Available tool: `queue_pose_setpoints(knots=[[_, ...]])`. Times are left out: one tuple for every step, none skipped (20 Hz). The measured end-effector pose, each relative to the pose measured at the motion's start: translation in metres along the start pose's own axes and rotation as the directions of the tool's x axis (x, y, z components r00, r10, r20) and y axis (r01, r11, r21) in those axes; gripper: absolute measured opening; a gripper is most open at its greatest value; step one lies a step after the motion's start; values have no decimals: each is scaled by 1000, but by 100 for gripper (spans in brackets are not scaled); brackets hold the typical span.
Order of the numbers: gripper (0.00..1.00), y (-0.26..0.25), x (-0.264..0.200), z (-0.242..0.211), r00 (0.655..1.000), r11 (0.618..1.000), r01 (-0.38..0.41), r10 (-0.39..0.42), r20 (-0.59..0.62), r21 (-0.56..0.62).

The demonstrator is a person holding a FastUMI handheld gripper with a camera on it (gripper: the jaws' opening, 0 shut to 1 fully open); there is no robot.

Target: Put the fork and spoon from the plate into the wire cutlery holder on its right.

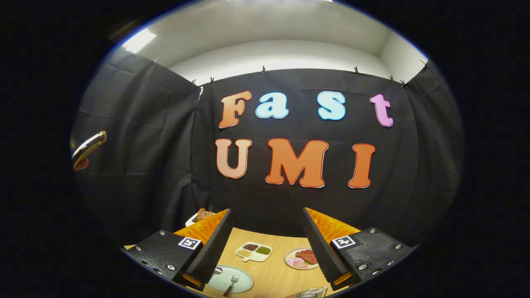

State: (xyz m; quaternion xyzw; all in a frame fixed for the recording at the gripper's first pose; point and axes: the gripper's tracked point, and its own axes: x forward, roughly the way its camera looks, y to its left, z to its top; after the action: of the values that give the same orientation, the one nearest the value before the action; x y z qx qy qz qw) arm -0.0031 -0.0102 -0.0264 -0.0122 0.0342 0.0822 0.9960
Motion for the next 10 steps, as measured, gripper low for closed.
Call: queue_pose_setpoints(knots=[[99, -1, -2, -3, 1000, 1000, -17, 17, -10, 3], [99, 0, -3, -6, 999, 999, -32, 32, -14, 6], [99, 0, -4, -8, 999, 999, -44, 45, -19, 12], [99, -1, -3, -13, 998, 998, -55, 55, -27, 18], [99, -1, -3, -19, 997, 998, -61, 62, -42, 24], [99, -1, -3, -24, 996, 998, -61, 63, -58, 28], [99, 0, -2, -27, 996, 998, -56, 58, -71, 31], [99, 1, 0, -30, 996, 998, -47, 49, -80, 33], [99, 1, 2, -31, 996, 999, -31, 34, -83, 36], [99, 2, 5, -32, 996, 999, -11, 15, -84, 40]])
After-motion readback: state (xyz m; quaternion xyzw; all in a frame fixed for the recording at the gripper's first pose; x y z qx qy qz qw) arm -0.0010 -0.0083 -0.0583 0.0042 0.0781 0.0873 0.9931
